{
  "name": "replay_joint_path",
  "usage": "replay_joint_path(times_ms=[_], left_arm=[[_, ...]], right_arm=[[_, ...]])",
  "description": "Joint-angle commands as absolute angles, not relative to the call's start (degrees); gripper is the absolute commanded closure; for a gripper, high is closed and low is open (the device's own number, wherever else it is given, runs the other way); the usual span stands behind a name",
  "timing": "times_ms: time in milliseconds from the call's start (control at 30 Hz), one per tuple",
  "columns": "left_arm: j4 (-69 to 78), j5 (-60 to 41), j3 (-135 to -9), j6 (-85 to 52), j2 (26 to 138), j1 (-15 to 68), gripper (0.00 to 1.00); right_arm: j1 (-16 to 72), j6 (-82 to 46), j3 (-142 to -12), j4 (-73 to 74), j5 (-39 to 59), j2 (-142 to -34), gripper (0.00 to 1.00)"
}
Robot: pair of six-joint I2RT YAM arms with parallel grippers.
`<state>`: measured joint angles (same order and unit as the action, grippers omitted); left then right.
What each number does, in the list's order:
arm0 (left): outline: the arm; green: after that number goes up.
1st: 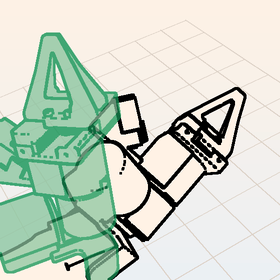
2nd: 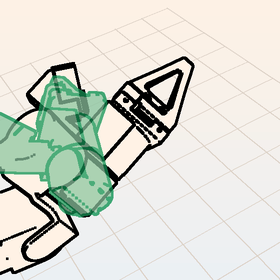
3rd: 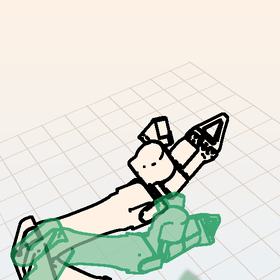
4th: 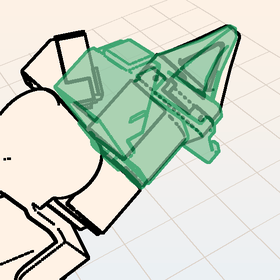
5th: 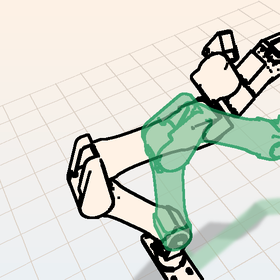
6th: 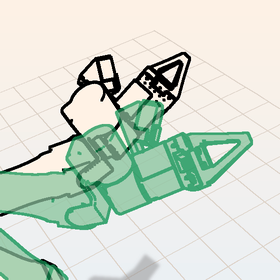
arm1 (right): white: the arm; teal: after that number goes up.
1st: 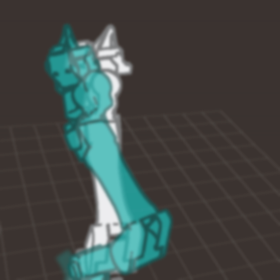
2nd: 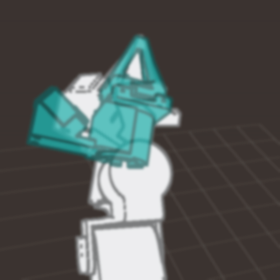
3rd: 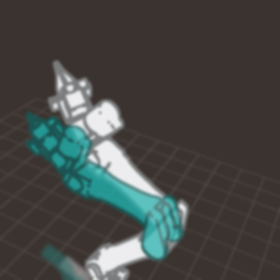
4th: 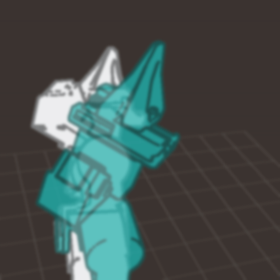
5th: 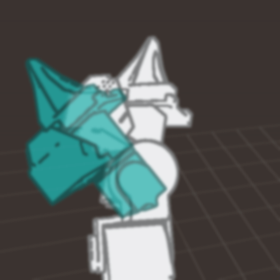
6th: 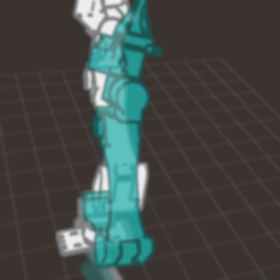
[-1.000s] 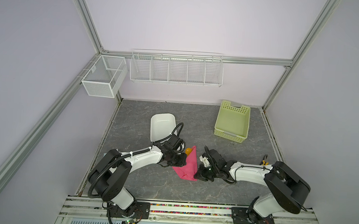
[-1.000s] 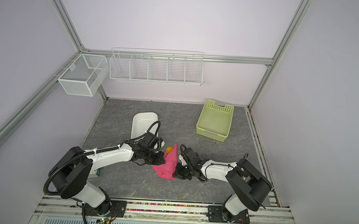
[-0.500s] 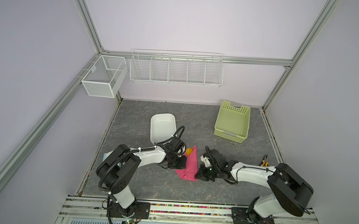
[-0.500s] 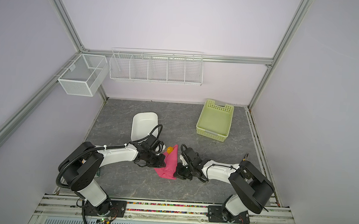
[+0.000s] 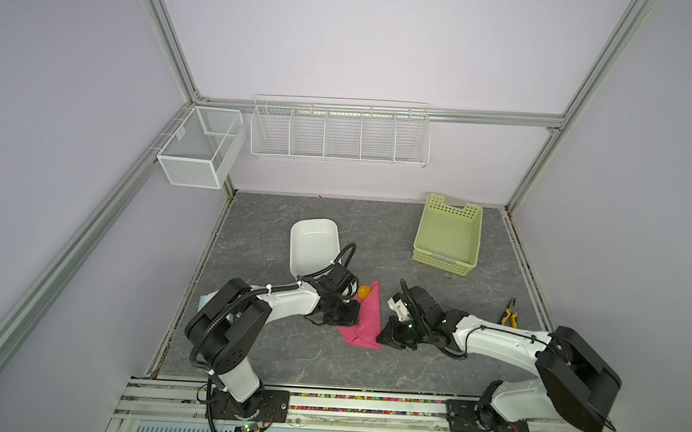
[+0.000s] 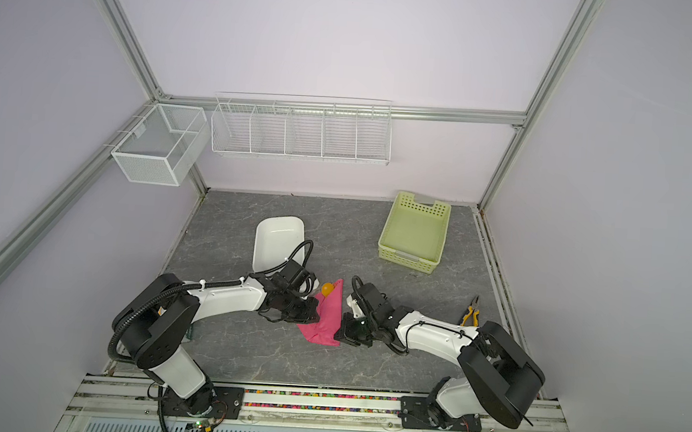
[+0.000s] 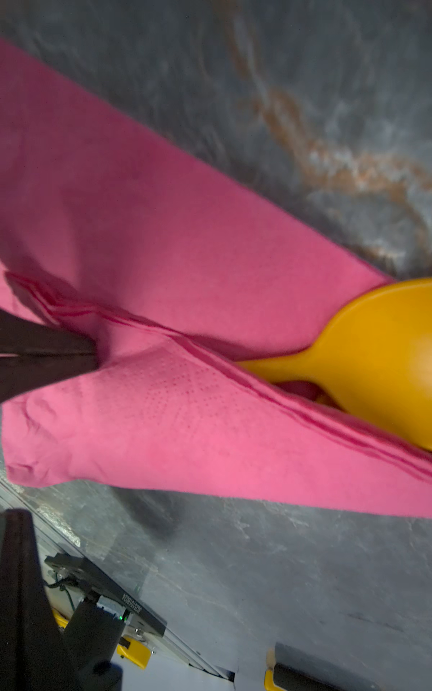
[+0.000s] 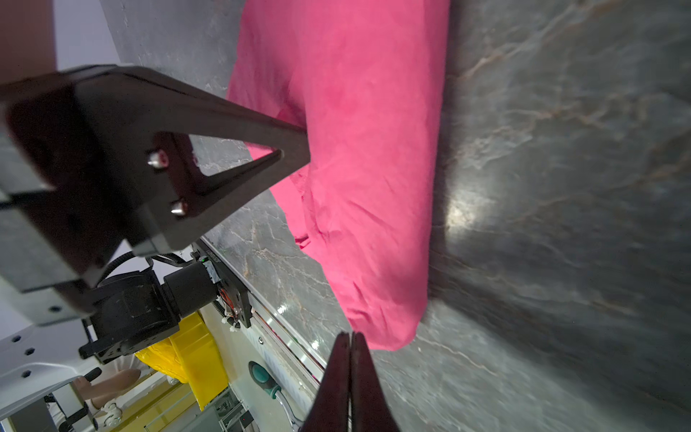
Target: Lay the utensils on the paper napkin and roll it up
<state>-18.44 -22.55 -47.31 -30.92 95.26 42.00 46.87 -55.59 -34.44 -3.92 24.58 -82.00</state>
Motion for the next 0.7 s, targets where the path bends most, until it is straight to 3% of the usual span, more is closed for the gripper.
replay_joint_path(times_ms=[0, 233, 667], left_arm=[[-20.7, -19.2, -45.9, -29.6, 96.7, 42.1, 1.0], [-21.3, -19.1, -46.1, -29.4, 96.7, 42.2, 1.0], [-21.2, -19.5, -46.2, -29.1, 96.7, 42.2, 1.0]], right_arm=[[47.0, -55.3, -35.1, -2.7, 26.4, -85.2, 0.93], [47.0, -54.6, -35.2, -3.6, 24.9, -89.7, 0.93], [43.9, -51.9, -40.1, -7.6, 24.0, -83.8, 0.93]])
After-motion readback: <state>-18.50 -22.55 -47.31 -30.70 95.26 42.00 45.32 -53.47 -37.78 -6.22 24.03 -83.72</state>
